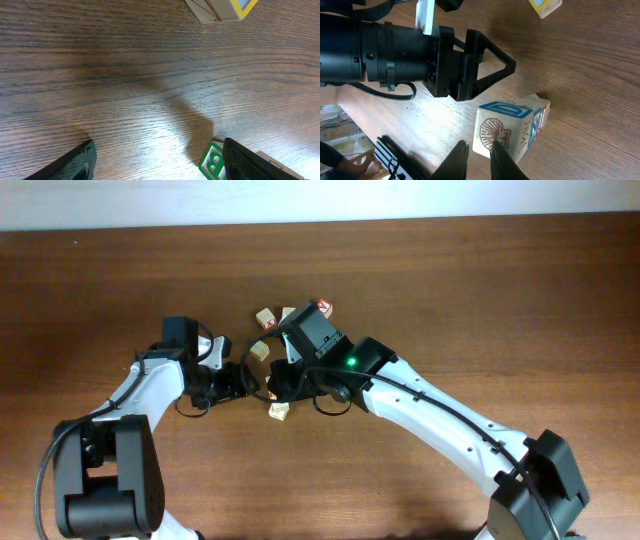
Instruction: Rotate 5 blocks
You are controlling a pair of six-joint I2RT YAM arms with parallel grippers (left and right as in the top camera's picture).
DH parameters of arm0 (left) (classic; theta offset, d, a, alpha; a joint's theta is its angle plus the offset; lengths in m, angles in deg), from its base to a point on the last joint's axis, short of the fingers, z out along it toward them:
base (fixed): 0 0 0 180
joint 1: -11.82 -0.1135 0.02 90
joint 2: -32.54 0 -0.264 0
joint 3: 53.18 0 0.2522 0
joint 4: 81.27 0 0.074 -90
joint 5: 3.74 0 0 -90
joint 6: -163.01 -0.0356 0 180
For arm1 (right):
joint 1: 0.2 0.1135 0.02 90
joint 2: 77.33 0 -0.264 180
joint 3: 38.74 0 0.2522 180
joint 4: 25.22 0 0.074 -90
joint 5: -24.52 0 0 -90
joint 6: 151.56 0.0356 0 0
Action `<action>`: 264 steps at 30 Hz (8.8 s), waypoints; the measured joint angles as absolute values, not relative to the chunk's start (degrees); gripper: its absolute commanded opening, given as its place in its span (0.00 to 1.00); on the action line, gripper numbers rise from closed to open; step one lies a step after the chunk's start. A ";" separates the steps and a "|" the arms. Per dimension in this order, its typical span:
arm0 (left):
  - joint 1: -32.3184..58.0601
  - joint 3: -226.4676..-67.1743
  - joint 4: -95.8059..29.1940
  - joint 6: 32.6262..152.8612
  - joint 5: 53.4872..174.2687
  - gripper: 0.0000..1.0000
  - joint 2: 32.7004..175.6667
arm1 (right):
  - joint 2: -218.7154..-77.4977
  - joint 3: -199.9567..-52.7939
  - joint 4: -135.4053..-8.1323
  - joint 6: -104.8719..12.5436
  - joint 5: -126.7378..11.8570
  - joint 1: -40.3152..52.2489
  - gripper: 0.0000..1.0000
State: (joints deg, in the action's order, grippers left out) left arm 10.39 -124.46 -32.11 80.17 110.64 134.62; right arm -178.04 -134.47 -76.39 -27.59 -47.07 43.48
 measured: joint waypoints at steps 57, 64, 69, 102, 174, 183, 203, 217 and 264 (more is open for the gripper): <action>10.39 -124.46 -33.99 80.17 110.64 0.86 134.62 | -179.35 -137.64 -79.17 -29.86 -47.09 43.48 0.19; 10.39 -124.46 -34.13 80.17 110.62 0.84 134.62 | -179.68 -140.16 -80.54 -33.53 -46.79 43.48 0.18; 10.39 -124.51 -34.58 80.14 108.50 0.85 134.62 | -179.70 -147.65 -89.22 -36.04 -50.09 43.46 0.18; 1.12 -138.52 -19.04 78.13 102.47 0.99 85.66 | -128.49 -153.14 -116.63 -45.44 -78.76 18.61 0.99; 1.12 -138.65 -18.19 78.13 102.47 0.99 85.55 | -78.22 -53.54 -43.67 -63.30 -66.19 1.69 0.99; 1.12 -136.96 -18.24 78.13 102.12 0.99 84.28 | -78.20 -53.54 -43.65 -63.30 -66.22 1.69 0.99; 2.48 -76.55 -63.83 58.64 93.27 0.99 45.27 | -77.96 -53.38 -43.52 -63.32 -66.00 1.69 0.99; 2.50 -67.94 -63.06 56.03 90.29 0.99 33.51 | -77.96 -53.38 -43.54 -63.30 -66.00 1.69 0.98; 2.50 -67.94 -63.04 56.03 90.29 0.99 33.42 | -77.96 -53.38 -43.54 -63.30 -66.00 1.69 0.99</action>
